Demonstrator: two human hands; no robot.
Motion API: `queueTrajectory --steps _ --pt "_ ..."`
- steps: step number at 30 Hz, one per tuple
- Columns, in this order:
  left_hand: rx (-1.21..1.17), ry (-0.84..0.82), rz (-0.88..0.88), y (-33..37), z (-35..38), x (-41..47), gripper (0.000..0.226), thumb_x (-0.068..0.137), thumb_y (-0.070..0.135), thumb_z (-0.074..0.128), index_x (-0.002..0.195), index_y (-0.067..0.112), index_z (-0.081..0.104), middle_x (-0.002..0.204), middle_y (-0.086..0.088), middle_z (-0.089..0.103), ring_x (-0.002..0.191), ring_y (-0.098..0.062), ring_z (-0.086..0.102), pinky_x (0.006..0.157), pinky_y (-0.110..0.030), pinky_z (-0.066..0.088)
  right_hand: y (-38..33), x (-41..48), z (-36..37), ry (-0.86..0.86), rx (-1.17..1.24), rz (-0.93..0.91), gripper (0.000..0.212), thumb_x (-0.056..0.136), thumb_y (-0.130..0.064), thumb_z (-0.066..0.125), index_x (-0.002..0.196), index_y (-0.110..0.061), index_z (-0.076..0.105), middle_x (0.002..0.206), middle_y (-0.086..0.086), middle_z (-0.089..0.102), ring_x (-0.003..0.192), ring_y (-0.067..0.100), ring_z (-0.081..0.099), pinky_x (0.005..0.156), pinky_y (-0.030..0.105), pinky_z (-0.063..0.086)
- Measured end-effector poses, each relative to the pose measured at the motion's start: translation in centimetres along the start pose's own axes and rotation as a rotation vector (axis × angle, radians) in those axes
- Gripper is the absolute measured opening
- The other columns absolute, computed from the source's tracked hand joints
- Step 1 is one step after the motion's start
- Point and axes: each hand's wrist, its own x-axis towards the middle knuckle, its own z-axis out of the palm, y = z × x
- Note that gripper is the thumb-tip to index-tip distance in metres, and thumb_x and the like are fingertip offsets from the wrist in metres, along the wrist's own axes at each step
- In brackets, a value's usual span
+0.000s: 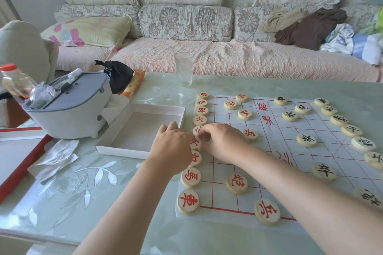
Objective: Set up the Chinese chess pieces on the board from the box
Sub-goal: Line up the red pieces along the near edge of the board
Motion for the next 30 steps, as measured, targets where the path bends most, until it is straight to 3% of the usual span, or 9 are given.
queueTrajectory --steps 4,10,13,21,24,30 --pt "0.037 0.034 -0.050 -0.39 -0.19 -0.03 0.026 0.088 0.021 0.046 0.104 0.030 0.065 0.097 0.011 0.065 0.100 -0.016 0.044 0.076 -0.027 0.021 0.43 0.31 0.07 0.026 -0.011 0.024 0.017 0.090 -0.033 0.064 0.107 -0.037 0.063 0.109 -0.014 0.065 0.102 0.014 0.060 0.075 0.029 0.040" --pt "0.014 0.003 0.000 -0.23 0.12 -0.25 0.033 0.088 0.016 0.046 0.107 0.032 0.067 0.114 0.017 0.062 0.103 -0.014 0.040 0.082 -0.027 0.025 -0.02 0.19 0.18 0.023 0.043 0.001 0.023 0.087 -0.049 0.068 0.106 -0.037 0.064 0.104 -0.016 0.066 0.096 0.012 0.061 0.074 0.029 0.042" --pt "0.007 0.004 -0.016 -0.37 -0.11 -0.25 0.035 0.087 0.016 0.045 0.108 0.032 0.068 0.114 0.015 0.061 0.107 -0.014 0.040 0.083 -0.027 0.023 0.40 0.33 0.02 0.060 0.011 0.031 0.020 0.091 -0.041 0.065 0.110 -0.034 0.064 0.114 -0.012 0.065 0.104 0.015 0.060 0.074 0.028 0.038" --pt "0.004 -0.030 -0.067 -0.33 0.16 -0.30 0.025 0.088 0.018 0.044 0.096 0.030 0.064 0.094 0.014 0.063 0.101 -0.014 0.039 0.072 -0.031 0.014 0.16 0.13 0.17 0.044 0.050 0.005 0.021 0.090 -0.044 0.066 0.108 -0.035 0.064 0.105 -0.017 0.064 0.100 0.012 0.061 0.073 0.028 0.038" --pt "0.019 0.012 -0.074 -0.37 -0.18 -0.42 0.029 0.087 0.017 0.043 0.101 0.029 0.064 0.096 0.012 0.063 0.102 -0.015 0.041 0.072 -0.030 0.014 0.61 0.28 0.05 0.080 0.025 0.035 0.019 0.094 -0.037 0.062 0.112 -0.034 0.064 0.115 -0.014 0.065 0.103 0.014 0.060 0.073 0.027 0.035" --pt "-0.017 0.003 -0.048 -0.23 -0.15 -0.58 0.030 0.092 0.019 0.043 0.111 0.032 0.063 0.107 0.013 0.064 0.105 -0.014 0.040 0.073 -0.030 0.013 0.13 0.07 0.10 0.034 0.052 0.006 0.019 0.091 -0.042 0.065 0.109 -0.035 0.064 0.106 -0.017 0.064 0.094 0.009 0.058 0.072 0.027 0.036"
